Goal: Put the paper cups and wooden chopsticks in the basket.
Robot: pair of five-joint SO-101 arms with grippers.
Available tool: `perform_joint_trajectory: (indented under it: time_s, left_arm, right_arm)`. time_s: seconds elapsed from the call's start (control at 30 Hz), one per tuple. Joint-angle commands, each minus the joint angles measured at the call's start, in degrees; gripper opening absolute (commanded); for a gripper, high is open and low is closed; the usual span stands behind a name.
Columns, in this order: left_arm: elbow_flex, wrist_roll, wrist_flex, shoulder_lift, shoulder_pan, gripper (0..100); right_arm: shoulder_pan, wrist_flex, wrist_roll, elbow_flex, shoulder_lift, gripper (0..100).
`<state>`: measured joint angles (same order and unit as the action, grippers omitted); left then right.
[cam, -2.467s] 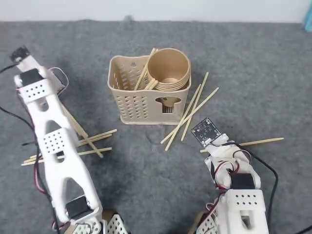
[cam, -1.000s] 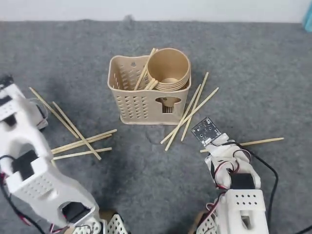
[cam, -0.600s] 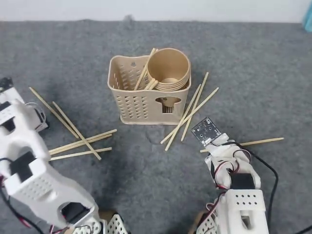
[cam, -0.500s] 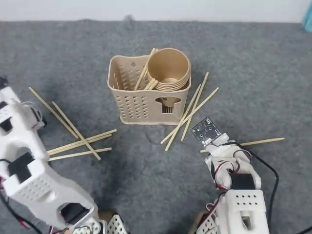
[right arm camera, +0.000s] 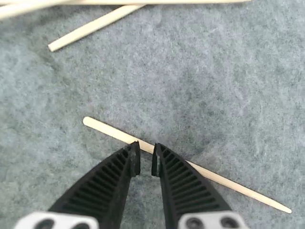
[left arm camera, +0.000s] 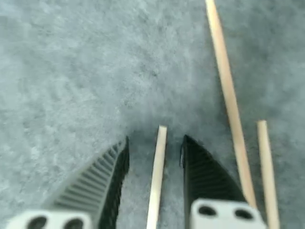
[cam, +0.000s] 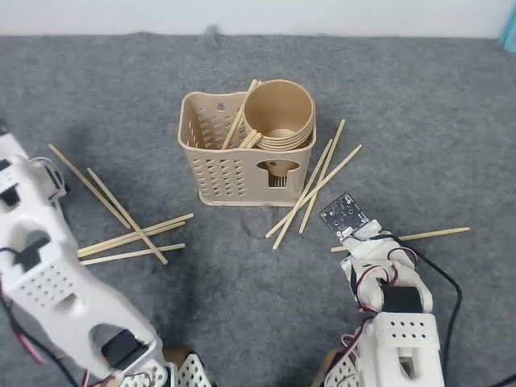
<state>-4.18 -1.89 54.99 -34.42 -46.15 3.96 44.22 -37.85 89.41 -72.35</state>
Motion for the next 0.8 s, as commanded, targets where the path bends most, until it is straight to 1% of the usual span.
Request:
perform_joint_trajectory:
  time_s: [0.0,0.1,0.2,0.33,0.6,0.77]
  left_arm:
    - [-5.23,-0.18,0.00,-2.73,0.53,17]
    - [-7.52,-0.18,5.10,-3.34,1.49,12]
    - [-8.40,-0.44,9.14,-3.08,3.25,1]
    - [-8.48,-0.62,13.36,-3.43,4.57,1]
    - [-9.27,-0.62,16.88,-2.81,4.13,1]
    - [-12.00,-0.62,21.80,1.85,3.43,1]
  right_arm:
    - [-0.66,-1.10,0.44,-1.23,-0.75,5.4]
    - [-0.66,-1.27,0.44,-1.23,-0.75,5.4]
    - [-0.66,-1.27,0.53,-1.23,-0.75,5.4]
    - [-0.66,-1.27,0.53,-1.23,-0.75,5.4]
    - [-0.66,-1.36,0.53,-1.23,-0.75,5.4]
    - [-0.75,-1.36,0.53,-1.23,-0.75,5.4]
